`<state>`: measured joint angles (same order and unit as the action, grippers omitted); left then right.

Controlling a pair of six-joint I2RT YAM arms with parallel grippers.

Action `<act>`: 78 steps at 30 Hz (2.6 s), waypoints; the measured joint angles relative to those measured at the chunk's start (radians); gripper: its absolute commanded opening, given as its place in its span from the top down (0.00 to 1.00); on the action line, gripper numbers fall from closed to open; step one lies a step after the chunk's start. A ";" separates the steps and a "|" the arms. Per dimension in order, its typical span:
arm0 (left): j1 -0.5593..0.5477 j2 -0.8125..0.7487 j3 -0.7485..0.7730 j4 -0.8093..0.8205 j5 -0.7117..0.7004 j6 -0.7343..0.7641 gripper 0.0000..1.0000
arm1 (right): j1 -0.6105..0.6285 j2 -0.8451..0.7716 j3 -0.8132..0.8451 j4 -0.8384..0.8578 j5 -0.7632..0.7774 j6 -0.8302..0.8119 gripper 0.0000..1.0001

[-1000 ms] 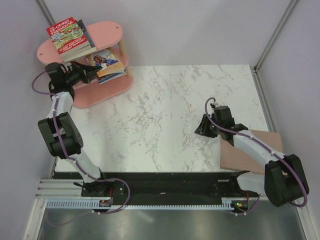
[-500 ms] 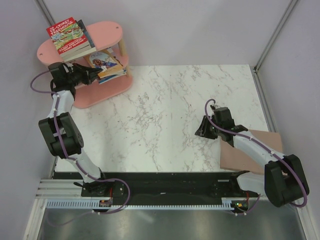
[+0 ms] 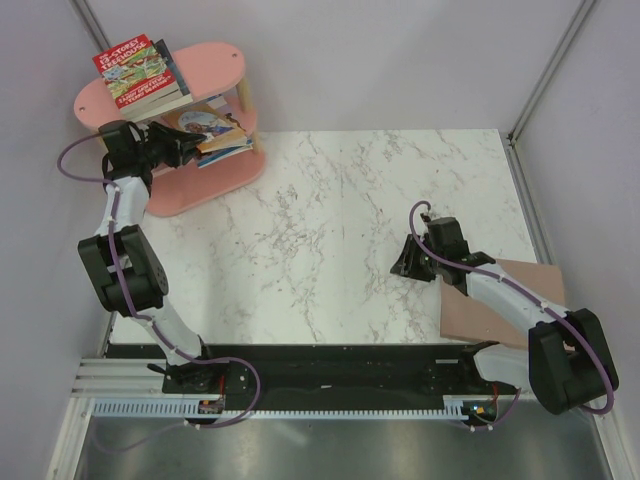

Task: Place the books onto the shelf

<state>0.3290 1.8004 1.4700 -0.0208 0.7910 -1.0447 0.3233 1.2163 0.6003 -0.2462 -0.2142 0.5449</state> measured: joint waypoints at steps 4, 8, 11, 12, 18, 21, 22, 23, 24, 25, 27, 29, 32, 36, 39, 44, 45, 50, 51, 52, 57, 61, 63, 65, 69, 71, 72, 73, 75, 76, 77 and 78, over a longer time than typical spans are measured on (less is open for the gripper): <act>-0.002 0.000 0.005 -0.021 -0.008 0.018 0.56 | 0.000 -0.001 -0.006 -0.001 -0.003 0.000 0.55; -0.002 0.000 0.008 -0.034 -0.022 0.028 0.52 | 0.000 -0.008 -0.014 0.003 -0.006 0.000 0.55; -0.004 0.000 0.010 -0.048 -0.035 0.045 0.51 | 0.000 -0.012 -0.022 0.003 -0.009 0.000 0.55; -0.004 0.000 0.011 -0.055 -0.042 0.051 0.51 | 0.000 -0.013 -0.024 0.003 -0.010 0.000 0.55; -0.004 0.000 0.011 -0.112 -0.086 0.107 0.50 | 0.000 -0.023 -0.039 0.006 -0.017 0.001 0.55; -0.004 0.000 0.014 -0.177 -0.114 0.143 0.49 | 0.000 -0.029 -0.046 0.006 -0.018 0.001 0.55; -0.004 0.000 0.017 -0.195 -0.120 0.156 0.49 | 0.000 -0.031 -0.048 0.006 -0.018 0.002 0.55; -0.004 -0.003 0.023 -0.213 -0.128 0.167 0.49 | 0.000 -0.033 -0.051 0.006 -0.018 0.002 0.55; -0.005 -0.006 0.026 -0.224 -0.135 0.179 0.49 | 0.000 -0.035 -0.052 0.006 -0.018 0.002 0.55; -0.006 -0.013 0.028 -0.238 -0.144 0.193 0.49 | 0.000 -0.036 -0.053 0.006 -0.019 0.004 0.55; -0.006 -0.027 0.029 -0.267 -0.161 0.218 0.48 | 0.000 -0.039 -0.054 0.006 -0.021 0.004 0.55; -0.004 -0.040 0.029 -0.297 -0.171 0.241 0.48 | 0.000 -0.040 -0.054 0.007 -0.022 0.005 0.55; -0.001 -0.050 0.029 -0.327 -0.177 0.262 0.48 | 0.000 -0.040 -0.054 0.006 -0.022 0.005 0.55; 0.008 -0.061 0.029 -0.375 -0.200 0.299 0.48 | 0.000 -0.040 -0.055 0.007 -0.025 0.005 0.55; 0.018 -0.063 0.027 -0.409 -0.222 0.321 0.48 | 0.000 -0.040 -0.058 0.007 -0.026 0.005 0.55; 0.029 -0.079 0.007 -0.444 -0.244 0.344 0.48 | 0.000 -0.040 -0.065 0.008 -0.029 0.006 0.55; 0.030 -0.084 0.003 -0.448 -0.244 0.348 0.48 | 0.000 -0.040 -0.066 0.009 -0.030 0.007 0.55; 0.029 -0.132 -0.034 -0.451 -0.234 0.354 0.50 | 0.000 -0.039 -0.071 0.018 -0.036 0.008 0.54; 0.029 -0.143 -0.046 -0.446 -0.231 0.354 0.51 | 0.000 -0.039 -0.072 0.023 -0.037 0.009 0.54; 0.029 -0.155 -0.059 -0.440 -0.230 0.354 0.51 | 0.000 -0.039 -0.074 0.026 -0.040 0.010 0.54; 0.025 -0.192 -0.121 -0.402 -0.229 0.352 0.54 | 0.000 -0.037 -0.084 0.044 -0.050 0.017 0.54; 0.013 -0.193 -0.153 -0.359 -0.223 0.340 0.55 | 0.000 -0.037 -0.088 0.052 -0.052 0.020 0.54; 0.005 -0.193 -0.171 -0.330 -0.220 0.328 0.56 | 0.000 -0.037 -0.090 0.054 -0.053 0.021 0.54; -0.002 -0.193 -0.186 -0.303 -0.217 0.314 0.58 | 0.000 -0.037 -0.095 0.056 -0.057 0.024 0.54; -0.017 -0.193 -0.201 -0.253 -0.216 0.286 0.69 | 0.000 -0.037 -0.102 0.057 -0.065 0.027 0.53; -0.023 -0.193 -0.203 -0.233 -0.216 0.275 0.73 | 0.000 -0.035 -0.103 0.058 -0.070 0.027 0.53; -0.024 -0.194 -0.205 -0.223 -0.217 0.271 0.74 | 0.000 -0.035 -0.103 0.059 -0.072 0.027 0.53; -0.026 -0.196 -0.209 -0.212 -0.218 0.266 0.77 | 0.000 -0.034 -0.103 0.060 -0.074 0.027 0.53; -0.028 -0.201 -0.217 -0.198 -0.220 0.257 0.84 | 0.000 -0.034 -0.105 0.060 -0.078 0.027 0.53; -0.029 -0.202 -0.219 -0.193 -0.221 0.253 0.89 | 0.000 -0.034 -0.107 0.061 -0.079 0.027 0.53; -0.029 -0.203 -0.220 -0.187 -0.222 0.249 0.92 | 0.000 -0.034 -0.109 0.062 -0.080 0.027 0.53; -0.029 -0.204 -0.220 -0.182 -0.223 0.247 0.95 | 0.000 -0.034 -0.112 0.064 -0.081 0.027 0.53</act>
<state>0.3004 1.5963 1.2495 -0.2031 0.5682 -0.7979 0.3233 1.1828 0.4881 -0.1818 -0.2955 0.5724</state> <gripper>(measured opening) 0.125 0.469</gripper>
